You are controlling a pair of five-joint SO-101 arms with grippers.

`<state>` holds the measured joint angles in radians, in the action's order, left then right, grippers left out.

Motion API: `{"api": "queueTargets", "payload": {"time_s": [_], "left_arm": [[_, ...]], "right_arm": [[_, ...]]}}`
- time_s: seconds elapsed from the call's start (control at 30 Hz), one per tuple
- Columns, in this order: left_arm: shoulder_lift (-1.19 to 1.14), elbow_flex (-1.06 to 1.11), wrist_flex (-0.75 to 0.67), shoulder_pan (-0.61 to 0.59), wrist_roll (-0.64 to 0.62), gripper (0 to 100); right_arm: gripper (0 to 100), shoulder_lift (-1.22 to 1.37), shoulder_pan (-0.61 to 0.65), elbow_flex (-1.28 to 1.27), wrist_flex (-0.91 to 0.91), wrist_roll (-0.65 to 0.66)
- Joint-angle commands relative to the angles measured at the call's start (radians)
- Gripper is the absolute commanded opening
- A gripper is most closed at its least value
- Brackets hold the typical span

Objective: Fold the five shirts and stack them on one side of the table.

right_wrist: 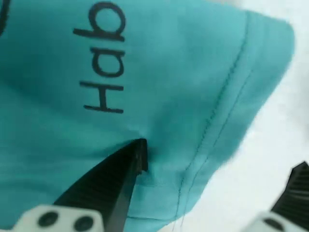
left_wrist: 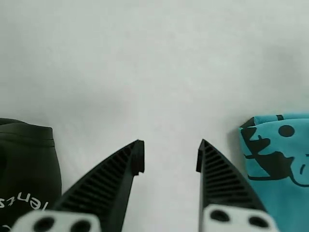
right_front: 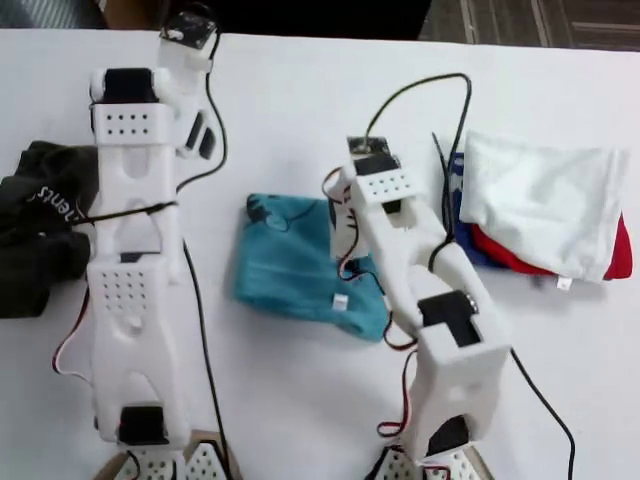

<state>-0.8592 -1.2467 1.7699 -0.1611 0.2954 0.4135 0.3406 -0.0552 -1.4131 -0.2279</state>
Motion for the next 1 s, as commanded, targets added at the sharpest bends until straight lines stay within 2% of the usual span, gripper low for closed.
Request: {"api": "queueTargets", "payload": {"time_s": [0.0, 0.37, 0.53, 0.6, 0.83, 0.97], "left_arm": [[0.080, -0.039, 0.018, -0.006, -0.003, 20], [0.089, -0.041, 0.017, -0.006, -0.009, 20], [0.092, -0.050, 0.017, -0.015, -0.011, 20], [0.098, -0.050, 0.017, -0.020, -0.011, 20], [0.141, -0.050, 0.015, -0.046, -0.006, 20], [0.180, -0.050, 0.015, -0.084, -0.006, 20]], "right_arm": [[43.7, 0.071, -0.013, 0.005, -0.004, -0.008], [42.3, 0.196, -0.013, 0.089, -0.073, -0.003], [25.9, 0.196, -0.016, 0.103, -0.062, 0.164], [22.7, 0.196, -0.018, 0.101, -0.045, 0.201], [31.0, 0.197, -0.019, 0.103, -0.090, 0.210], [28.4, 0.205, -0.016, 0.104, -0.094, 0.252]]}}
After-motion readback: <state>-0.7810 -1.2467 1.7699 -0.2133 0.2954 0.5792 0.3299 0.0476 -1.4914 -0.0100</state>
